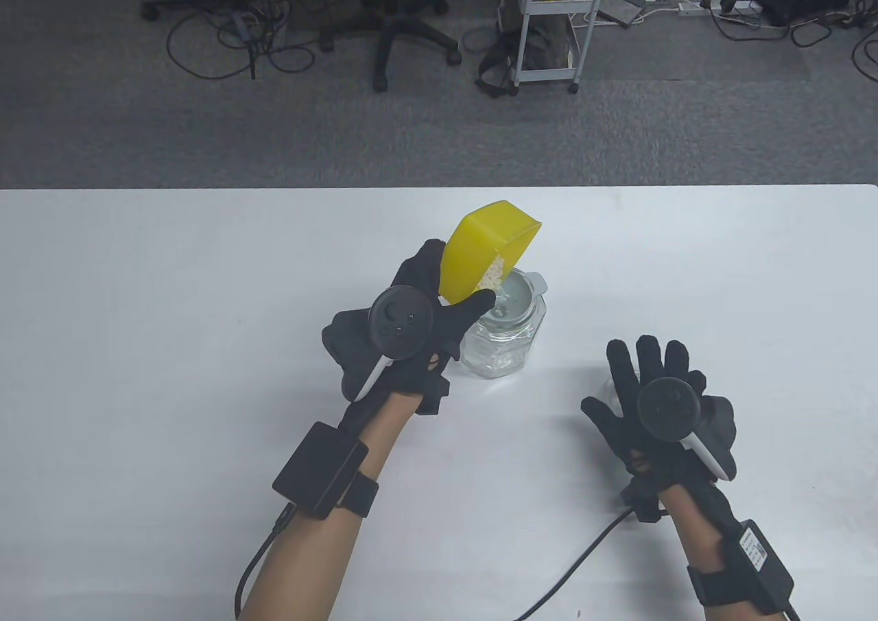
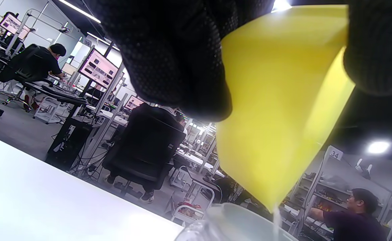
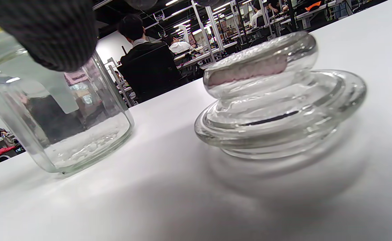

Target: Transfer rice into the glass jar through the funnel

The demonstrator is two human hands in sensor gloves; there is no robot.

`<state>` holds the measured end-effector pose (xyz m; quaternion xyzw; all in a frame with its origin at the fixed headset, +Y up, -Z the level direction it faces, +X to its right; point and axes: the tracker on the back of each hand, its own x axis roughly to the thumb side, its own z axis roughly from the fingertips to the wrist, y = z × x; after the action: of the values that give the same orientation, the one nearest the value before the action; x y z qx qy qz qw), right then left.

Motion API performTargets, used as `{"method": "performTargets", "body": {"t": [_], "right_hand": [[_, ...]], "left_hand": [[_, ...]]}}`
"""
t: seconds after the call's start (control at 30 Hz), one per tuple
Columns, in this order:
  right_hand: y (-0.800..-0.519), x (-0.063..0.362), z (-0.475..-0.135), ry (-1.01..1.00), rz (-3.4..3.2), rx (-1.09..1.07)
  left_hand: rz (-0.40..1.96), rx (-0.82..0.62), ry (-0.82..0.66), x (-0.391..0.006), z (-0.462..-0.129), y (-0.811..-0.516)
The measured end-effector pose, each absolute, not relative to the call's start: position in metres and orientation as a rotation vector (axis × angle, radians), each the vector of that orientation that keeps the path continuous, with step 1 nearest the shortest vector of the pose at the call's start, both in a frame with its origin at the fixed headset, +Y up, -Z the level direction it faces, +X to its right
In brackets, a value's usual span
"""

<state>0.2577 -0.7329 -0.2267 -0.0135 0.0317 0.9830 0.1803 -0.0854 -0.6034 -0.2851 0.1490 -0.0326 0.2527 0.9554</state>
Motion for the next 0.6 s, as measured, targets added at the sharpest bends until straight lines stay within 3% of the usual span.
{"method": "performTargets", "body": {"t": [0.6], "right_hand": [[-0.7327,0.2574,-0.2265,0.092,2.781,-0.035]], "left_hand": [[0.482,0.33,-0.083,-0.0793,-0.283,-0.6094]]}}
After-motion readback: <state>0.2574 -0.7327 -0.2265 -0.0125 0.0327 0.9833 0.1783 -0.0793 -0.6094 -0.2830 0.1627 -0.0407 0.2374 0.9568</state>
